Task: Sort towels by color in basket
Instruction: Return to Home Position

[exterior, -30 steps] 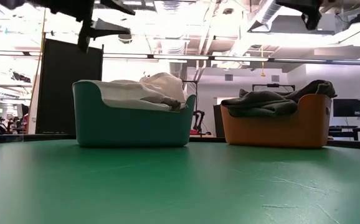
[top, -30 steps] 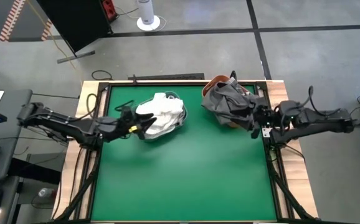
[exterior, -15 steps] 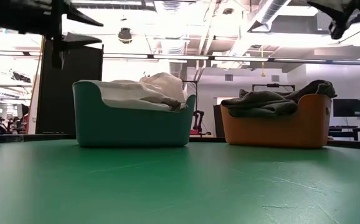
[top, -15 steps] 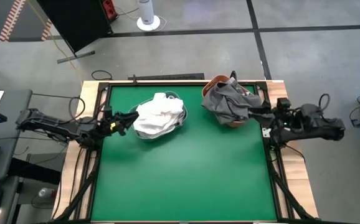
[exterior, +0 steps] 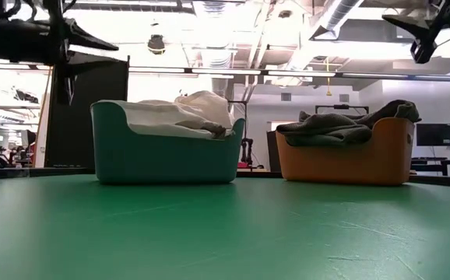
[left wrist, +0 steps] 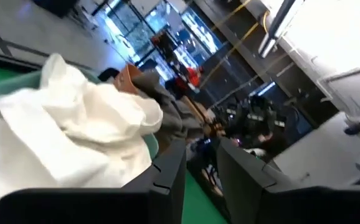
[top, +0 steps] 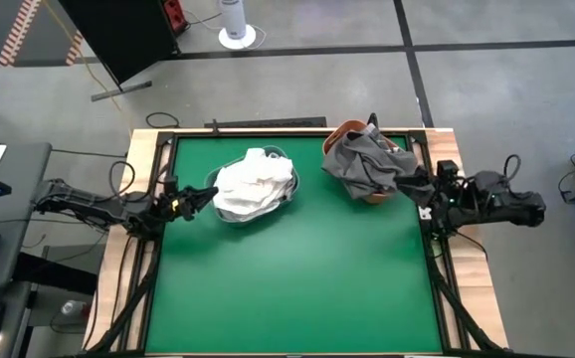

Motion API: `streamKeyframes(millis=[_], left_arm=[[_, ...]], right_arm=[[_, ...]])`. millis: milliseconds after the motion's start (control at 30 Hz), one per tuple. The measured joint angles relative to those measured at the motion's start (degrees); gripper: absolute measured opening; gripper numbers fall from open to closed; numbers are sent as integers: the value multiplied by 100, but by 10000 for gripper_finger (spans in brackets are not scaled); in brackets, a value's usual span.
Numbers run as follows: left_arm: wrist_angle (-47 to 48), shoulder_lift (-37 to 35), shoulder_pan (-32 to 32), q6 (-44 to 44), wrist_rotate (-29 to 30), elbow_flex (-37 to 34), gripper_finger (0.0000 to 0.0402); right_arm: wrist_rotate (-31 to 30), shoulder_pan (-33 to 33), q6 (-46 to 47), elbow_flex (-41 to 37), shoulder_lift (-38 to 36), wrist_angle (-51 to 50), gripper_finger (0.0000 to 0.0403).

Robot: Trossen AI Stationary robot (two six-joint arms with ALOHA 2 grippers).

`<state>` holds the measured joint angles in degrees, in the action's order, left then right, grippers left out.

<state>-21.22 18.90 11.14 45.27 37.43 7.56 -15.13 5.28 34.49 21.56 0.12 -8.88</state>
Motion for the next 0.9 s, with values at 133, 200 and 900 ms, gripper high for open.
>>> streamKeyframes(millis=[133,200,900], left_arm=[[1,-7,4,209,-134,-210,70],[13,-7,4,432,-136,-353,63],[461,-7,9,947,-166,-508,6]], right_arm=[[16,0,44,-141,1,15,240],[19,0,158,-232,3,26,240],[130,2,662,-1267,2,509,212]])
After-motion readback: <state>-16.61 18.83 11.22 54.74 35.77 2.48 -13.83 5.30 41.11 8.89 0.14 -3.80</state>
